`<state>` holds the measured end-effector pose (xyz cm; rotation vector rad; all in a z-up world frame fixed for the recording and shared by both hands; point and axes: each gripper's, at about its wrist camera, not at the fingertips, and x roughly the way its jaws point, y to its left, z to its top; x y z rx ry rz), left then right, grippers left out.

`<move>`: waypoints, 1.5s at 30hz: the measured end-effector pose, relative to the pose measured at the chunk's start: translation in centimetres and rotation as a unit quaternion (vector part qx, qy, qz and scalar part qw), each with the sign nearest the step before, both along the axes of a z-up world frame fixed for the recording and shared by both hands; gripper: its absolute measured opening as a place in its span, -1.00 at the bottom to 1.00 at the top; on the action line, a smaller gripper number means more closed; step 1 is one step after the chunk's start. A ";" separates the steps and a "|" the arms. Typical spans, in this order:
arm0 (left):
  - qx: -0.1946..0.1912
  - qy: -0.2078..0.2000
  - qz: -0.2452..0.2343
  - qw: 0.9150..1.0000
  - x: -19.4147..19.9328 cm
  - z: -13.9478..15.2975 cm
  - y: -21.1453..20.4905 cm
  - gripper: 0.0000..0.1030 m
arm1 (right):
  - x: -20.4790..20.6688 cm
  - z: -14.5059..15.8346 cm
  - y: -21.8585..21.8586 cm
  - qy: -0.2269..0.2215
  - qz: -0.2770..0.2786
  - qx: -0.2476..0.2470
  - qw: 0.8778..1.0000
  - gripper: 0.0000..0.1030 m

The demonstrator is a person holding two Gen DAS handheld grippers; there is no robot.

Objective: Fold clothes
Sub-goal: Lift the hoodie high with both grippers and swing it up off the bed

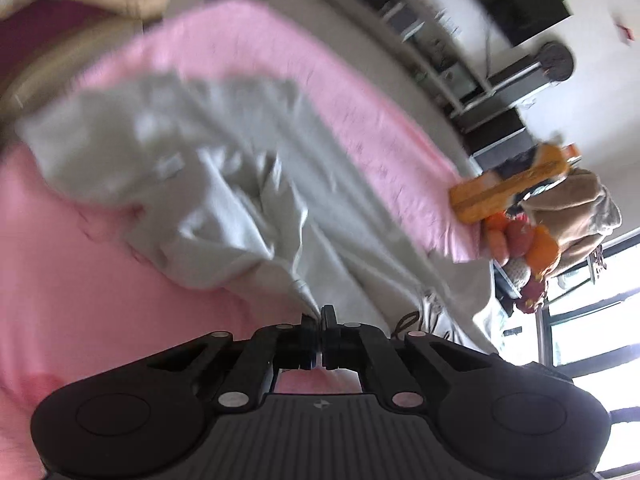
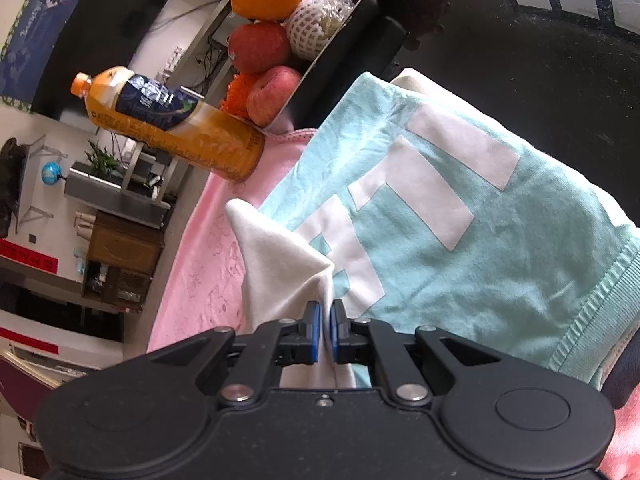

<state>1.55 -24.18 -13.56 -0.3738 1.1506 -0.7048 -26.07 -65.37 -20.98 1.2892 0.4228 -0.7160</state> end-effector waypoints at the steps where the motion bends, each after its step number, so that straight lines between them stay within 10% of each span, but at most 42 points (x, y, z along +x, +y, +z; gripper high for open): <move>1: -0.001 -0.013 0.006 1.000 -0.3 0.8 0.9 -1.00 | 0.0 -0.1 0.1 -0.003 -0.001 0.003 1.000 -0.90; 8: 0.012 -0.011 0.056 0.998 0.5 1.2 4.4 -1.00 | 0.5 0.6 1.3 -0.013 0.010 -0.010 1.000 -0.94; 14: -0.013 -0.129 0.096 0.987 2.7 10.5 6.1 -1.00 | 2.5 7.8 4.0 -0.095 0.028 -0.041 0.994 -0.94; 17: -0.057 -0.222 0.118 0.966 1.9 18.2 8.3 -1.00 | 2.9 14.5 5.7 -0.159 0.036 -0.083 0.983 -0.95; 23: -0.166 -0.378 0.163 0.896 -4.4 30.4 15.5 -1.00 | -1.2 29.1 13.3 -0.289 0.053 -0.240 0.925 -0.95; 30: -0.231 -0.423 0.171 0.859 -9.4 34.0 20.7 -0.99 | -6.9 36.7 20.3 -0.323 0.060 -0.350 0.877 -0.95; 31: -0.203 -0.429 0.173 0.863 -9.3 33.8 20.0 -0.99 | -7.8 37.3 21.3 -0.324 0.051 -0.378 0.866 -0.95; 35: -0.165 -0.356 0.139 0.909 -6.2 33.0 17.8 -1.00 | -5.9 37.0 20.7 -0.230 0.075 -0.357 0.902 -0.95; 38: -0.206 -0.350 0.134 0.904 -6.2 33.1 18.6 -0.99 | -8.0 36.8 20.0 -0.278 0.040 -0.344 0.896 -0.95; 40: -0.167 -0.358 0.130 0.909 -6.0 32.8 16.9 -0.99 | -9.1 36.5 20.1 -0.285 0.015 -0.360 0.888 -0.95; 42: -0.127 -0.344 0.120 0.923 -5.0 32.4 14.9 -1.00 | -7.1 36.0 19.5 -0.216 0.045 -0.354 0.909 -0.95; 45: -0.185 -0.322 0.113 0.922 -4.8 32.7 15.4 -1.00 | -6.7 36.1 19.0 -0.206 0.052 -0.334 0.918 -0.95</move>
